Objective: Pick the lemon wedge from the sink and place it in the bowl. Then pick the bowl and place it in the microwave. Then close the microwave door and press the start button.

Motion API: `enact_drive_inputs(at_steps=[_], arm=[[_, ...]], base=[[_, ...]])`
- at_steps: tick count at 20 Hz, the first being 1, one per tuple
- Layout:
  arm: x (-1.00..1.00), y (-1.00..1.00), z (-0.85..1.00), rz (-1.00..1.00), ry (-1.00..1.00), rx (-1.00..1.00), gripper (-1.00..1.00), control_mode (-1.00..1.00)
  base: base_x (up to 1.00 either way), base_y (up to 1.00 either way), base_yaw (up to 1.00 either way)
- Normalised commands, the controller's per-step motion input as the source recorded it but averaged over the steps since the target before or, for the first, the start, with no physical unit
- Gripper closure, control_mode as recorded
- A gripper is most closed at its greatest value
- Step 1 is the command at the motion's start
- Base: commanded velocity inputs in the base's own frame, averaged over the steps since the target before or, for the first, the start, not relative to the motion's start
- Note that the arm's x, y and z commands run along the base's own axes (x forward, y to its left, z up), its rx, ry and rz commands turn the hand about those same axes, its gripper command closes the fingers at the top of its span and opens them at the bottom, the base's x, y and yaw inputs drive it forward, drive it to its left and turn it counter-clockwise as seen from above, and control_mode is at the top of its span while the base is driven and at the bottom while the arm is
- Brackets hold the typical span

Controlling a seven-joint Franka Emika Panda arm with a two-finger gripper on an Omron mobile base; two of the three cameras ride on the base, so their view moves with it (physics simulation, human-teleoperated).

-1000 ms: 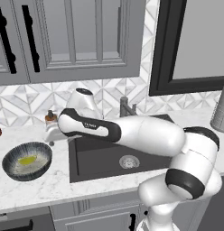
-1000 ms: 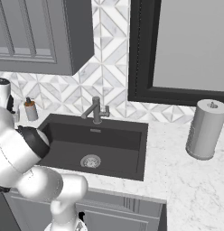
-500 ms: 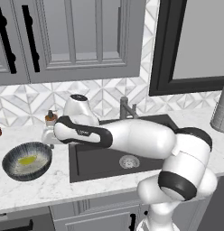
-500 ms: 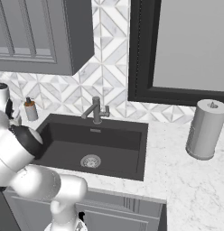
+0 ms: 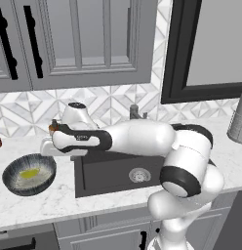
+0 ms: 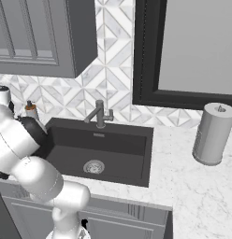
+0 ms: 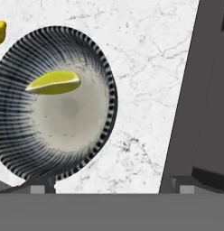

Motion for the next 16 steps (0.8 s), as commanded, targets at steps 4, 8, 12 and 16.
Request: enact_drive_inputs(at_steps=[4,8,12,16], arm=[[0.21,0.31,-0.31,0.0,0.07,-0.04,-1.0,-1.0],[0.2,0.35,-0.22,-0.01,0.11,-0.06,-1.0,-1.0],[0.11,0.0,-0.25,0.0,0.0,0.0,-1.0,-1.0],[0.11,0.01,-0.34,0.0,0.0,-0.01,-1.0,-1.0]], base=[[0.0,0.0,0.0],[0.0,0.0,0.0],[0.0,0.0,0.0],[0.0,0.0,0.0]])
